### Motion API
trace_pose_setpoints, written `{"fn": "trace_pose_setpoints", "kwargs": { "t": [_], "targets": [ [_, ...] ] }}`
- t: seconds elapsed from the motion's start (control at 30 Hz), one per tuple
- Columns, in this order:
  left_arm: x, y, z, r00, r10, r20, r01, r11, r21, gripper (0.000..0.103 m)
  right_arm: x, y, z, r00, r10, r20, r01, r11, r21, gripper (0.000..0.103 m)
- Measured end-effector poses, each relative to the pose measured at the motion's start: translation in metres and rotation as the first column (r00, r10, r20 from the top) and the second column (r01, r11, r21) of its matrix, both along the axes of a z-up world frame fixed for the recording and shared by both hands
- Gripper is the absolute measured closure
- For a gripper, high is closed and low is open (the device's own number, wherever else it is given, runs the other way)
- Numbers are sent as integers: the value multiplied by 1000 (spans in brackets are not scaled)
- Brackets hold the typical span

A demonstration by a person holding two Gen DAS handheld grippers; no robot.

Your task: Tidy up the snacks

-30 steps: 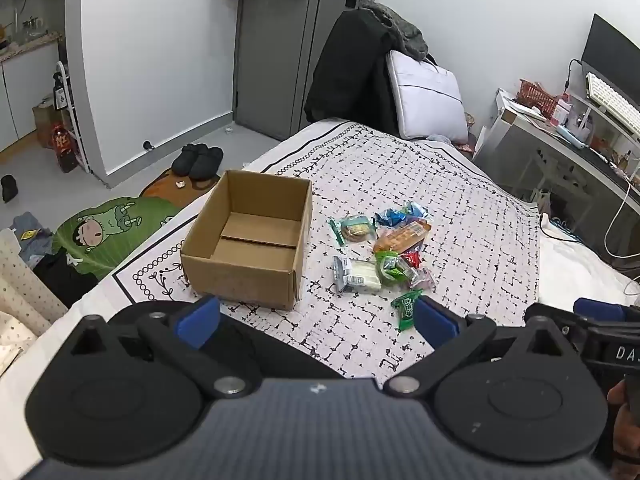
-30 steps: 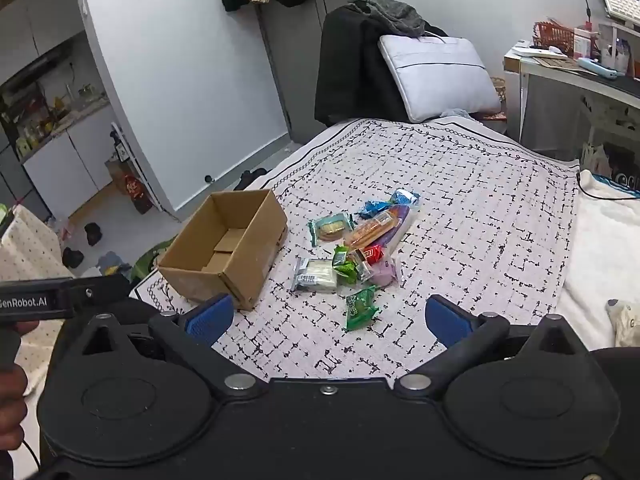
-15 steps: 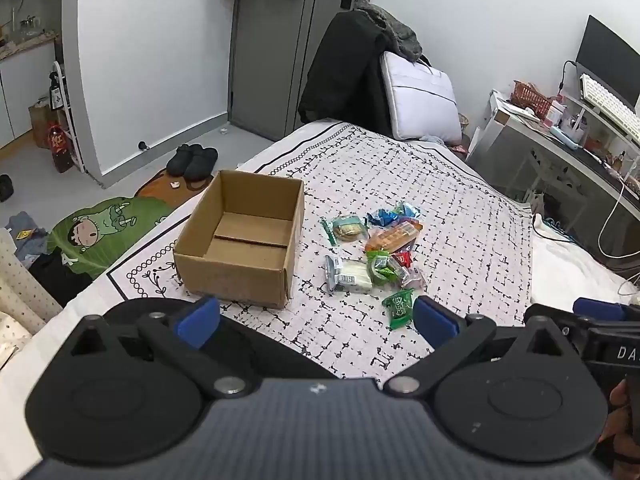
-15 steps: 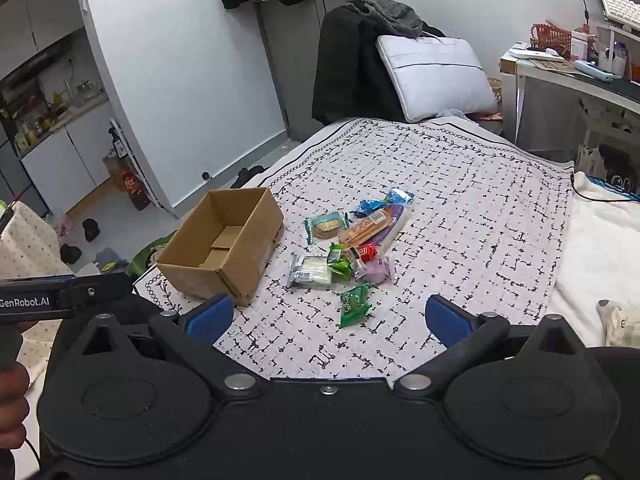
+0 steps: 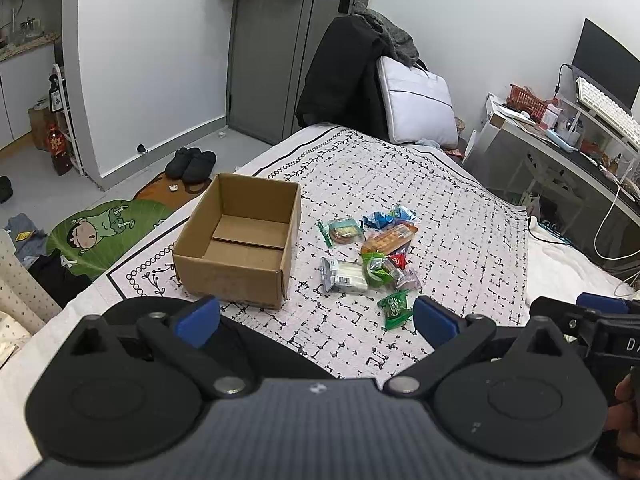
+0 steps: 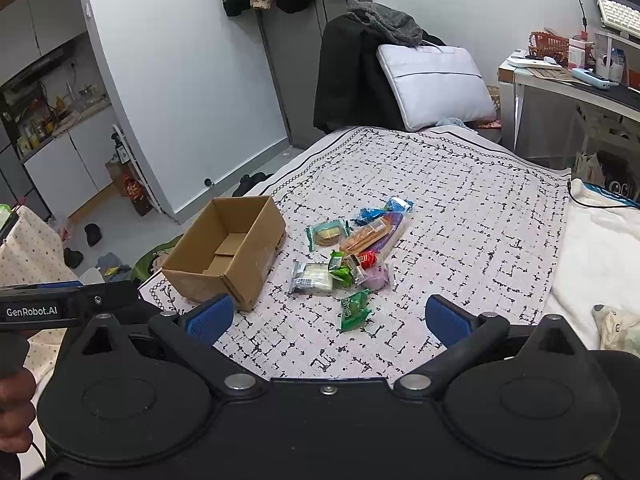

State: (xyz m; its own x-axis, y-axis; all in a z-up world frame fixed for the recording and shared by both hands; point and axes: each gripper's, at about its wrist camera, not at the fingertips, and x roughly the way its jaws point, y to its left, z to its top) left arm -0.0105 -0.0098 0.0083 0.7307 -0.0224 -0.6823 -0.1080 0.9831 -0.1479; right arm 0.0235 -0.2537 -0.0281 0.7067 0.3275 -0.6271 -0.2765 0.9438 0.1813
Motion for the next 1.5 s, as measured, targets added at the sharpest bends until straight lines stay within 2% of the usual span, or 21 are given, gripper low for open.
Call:
{"fn": "trace_pose_setpoints", "kwargs": {
  "t": [1.5],
  "targets": [
    [-2,-2,2,1000,-5,12,5,1000,-16,1,-3,1,7,1000,24,12,-24,1000,-17,0]
  ]
}}
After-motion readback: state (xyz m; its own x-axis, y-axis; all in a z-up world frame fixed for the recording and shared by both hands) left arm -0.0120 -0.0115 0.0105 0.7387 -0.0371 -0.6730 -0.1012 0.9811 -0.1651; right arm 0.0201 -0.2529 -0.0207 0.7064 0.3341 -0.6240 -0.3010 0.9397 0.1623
